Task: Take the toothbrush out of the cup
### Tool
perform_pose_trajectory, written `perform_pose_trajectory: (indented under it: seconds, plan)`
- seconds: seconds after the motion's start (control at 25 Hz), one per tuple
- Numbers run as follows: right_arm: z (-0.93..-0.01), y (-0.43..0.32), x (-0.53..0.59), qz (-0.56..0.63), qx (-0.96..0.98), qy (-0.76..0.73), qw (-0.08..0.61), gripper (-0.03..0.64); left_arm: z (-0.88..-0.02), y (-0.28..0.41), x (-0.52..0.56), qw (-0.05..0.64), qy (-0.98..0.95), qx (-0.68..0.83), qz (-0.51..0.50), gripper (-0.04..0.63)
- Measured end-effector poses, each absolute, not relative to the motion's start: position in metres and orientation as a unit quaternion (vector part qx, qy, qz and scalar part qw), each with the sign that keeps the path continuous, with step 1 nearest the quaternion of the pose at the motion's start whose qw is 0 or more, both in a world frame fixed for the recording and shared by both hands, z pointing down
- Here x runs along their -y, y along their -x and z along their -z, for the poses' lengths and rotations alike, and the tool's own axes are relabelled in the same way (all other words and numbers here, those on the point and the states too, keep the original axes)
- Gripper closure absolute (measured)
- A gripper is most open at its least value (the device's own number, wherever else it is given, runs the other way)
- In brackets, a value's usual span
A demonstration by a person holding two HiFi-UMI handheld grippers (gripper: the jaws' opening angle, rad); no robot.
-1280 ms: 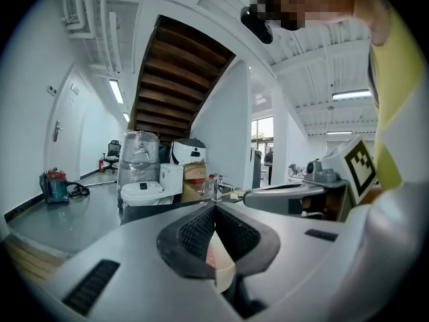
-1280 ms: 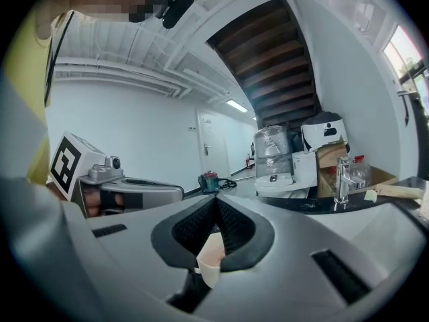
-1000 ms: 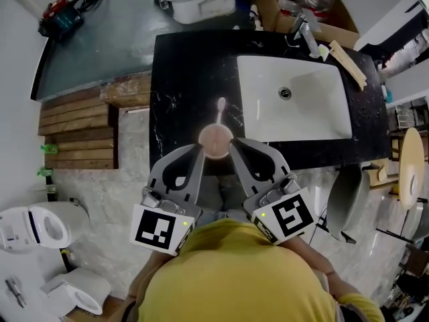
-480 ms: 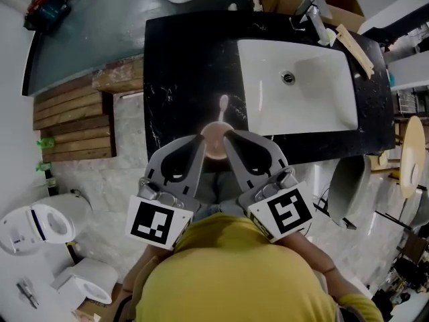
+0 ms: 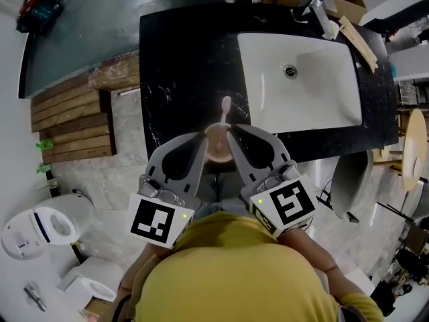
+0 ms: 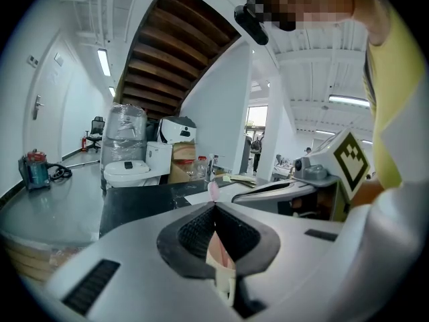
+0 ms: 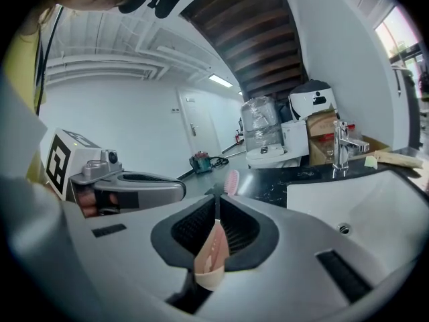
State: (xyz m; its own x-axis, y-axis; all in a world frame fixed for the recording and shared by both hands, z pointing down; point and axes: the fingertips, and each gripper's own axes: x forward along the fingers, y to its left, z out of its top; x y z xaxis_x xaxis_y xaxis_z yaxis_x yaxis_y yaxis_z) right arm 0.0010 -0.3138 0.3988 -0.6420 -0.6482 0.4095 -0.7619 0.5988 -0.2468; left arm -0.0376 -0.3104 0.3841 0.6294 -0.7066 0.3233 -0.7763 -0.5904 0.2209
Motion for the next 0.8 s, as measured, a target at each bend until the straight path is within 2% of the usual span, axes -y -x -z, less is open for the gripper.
perform_pose_trajectory:
  seconds: [0.08, 0.2, 0.8]
  plan:
    - [-0.402, 0.000, 0.316, -0.223, 0.881, -0.396, 0.133, 0.589, -0.385, 0.038, 0.311, 0.173, -0.886, 0.417, -0.101, 0.584]
    - [-0.407, 0.002, 0.319, -0.242, 0.878, -0.391, 0.135, 0.543, -0.387, 0.039, 0.312, 0.175, -0.886, 0.416, -0.103, 0.584]
    - [-0.428, 0.009, 0.332, -0.284, 0.862, -0.390, 0.155, 0.517, -0.392, 0.050, 0.321, 0.179, -0.880, 0.427, -0.108, 0.584]
